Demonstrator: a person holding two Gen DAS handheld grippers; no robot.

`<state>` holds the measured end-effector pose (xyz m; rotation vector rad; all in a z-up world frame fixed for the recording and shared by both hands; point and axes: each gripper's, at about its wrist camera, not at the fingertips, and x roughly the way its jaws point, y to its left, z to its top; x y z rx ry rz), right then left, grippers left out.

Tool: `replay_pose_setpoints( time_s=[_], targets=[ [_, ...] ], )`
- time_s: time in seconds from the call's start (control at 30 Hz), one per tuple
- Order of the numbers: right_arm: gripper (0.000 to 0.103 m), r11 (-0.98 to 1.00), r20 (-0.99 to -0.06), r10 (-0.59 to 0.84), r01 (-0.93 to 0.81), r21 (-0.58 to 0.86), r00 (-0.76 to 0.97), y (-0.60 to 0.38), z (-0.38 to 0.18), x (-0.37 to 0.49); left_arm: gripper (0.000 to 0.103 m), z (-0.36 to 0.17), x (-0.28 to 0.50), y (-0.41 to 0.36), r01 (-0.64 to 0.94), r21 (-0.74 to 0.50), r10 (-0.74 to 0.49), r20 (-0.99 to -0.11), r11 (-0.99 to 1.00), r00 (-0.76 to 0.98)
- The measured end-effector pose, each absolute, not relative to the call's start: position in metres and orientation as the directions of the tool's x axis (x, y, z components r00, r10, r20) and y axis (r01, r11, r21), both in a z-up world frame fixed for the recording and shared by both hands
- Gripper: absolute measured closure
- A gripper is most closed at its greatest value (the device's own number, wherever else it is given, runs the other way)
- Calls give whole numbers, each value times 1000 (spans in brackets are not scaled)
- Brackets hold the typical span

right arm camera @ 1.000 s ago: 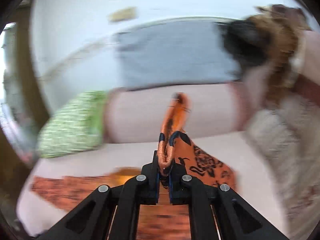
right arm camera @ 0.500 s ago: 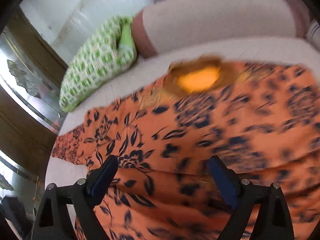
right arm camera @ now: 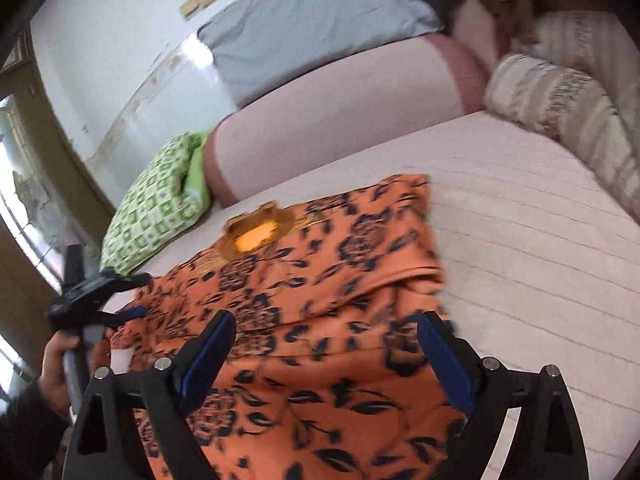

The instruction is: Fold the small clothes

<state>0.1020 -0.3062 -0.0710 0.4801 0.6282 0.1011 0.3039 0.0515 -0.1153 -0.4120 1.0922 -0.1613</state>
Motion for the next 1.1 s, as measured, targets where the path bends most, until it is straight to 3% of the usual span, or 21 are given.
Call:
replay_pose_setpoints(
  time_s=[0.03,0.07,0.13,0.17,0.27,0.4,0.5,0.57,0.63,0.67,0.7,0.77,0.87,0.93,0.97,1.0,1.03,1.1],
  targets=[
    [9,880,-527,224,62,471,820,-313,-69,99,15,-123,308,50,-96,-380,-304,-845,920,440],
    [9,874,-500,207,71,481,841,-320,-66,96,25,-127,308,49,-105,-357,-280,-856,928,435],
    [9,867,-477,168,101,487,863,-331,-63,92,62,-124,310,42,-98,-278,-210,-874,955,438],
    [9,854,-471,160,118,507,868,-337,-64,91,98,-125,311,39,-79,-263,-205,-880,962,428],
    [9,810,-485,195,139,570,852,-345,-73,97,99,-99,303,25,-12,-195,-160,-838,981,522],
    [9,800,-498,183,166,577,848,-351,-78,95,99,-57,276,16,26,-71,-69,-704,997,707],
    [9,803,-498,176,169,571,849,-349,-78,96,99,-84,286,31,-43,-46,-8,-766,998,643],
    [9,816,-509,174,166,554,843,-345,-79,98,98,-110,289,41,-44,-116,-73,-835,992,545],
    [9,827,-525,168,170,536,835,-342,-81,100,72,-112,276,49,-27,-208,-161,-828,978,537],
    [9,828,-527,169,171,535,833,-341,-82,101,42,-109,270,51,-16,-240,-193,-817,971,544],
    [9,826,-528,173,170,537,831,-340,-83,102,28,-105,265,54,-7,-279,-227,-797,960,560],
    [9,830,-534,175,168,532,827,-337,-84,103,27,-100,259,58,7,-329,-272,-768,944,580],
    [9,846,-538,176,153,511,824,-330,-84,104,27,-114,276,54,-17,-364,-303,-798,931,521],
    [9,854,-533,168,147,499,829,-329,-82,102,31,-128,287,52,-47,-365,-299,-823,930,484],
    [9,854,-529,168,145,499,832,-329,-81,102,49,-131,294,51,-48,-362,-297,-827,931,476],
    [9,852,-528,169,146,502,833,-330,-81,102,90,-137,300,49,-41,-348,-291,-836,936,465],
    [9,848,-529,174,146,509,831,-331,-82,102,99,-140,301,45,-30,-317,-271,-853,948,446],
    [9,840,-534,186,148,522,825,-332,-85,104,100,-135,299,38,10,-279,-250,-846,960,472]
  ],
)
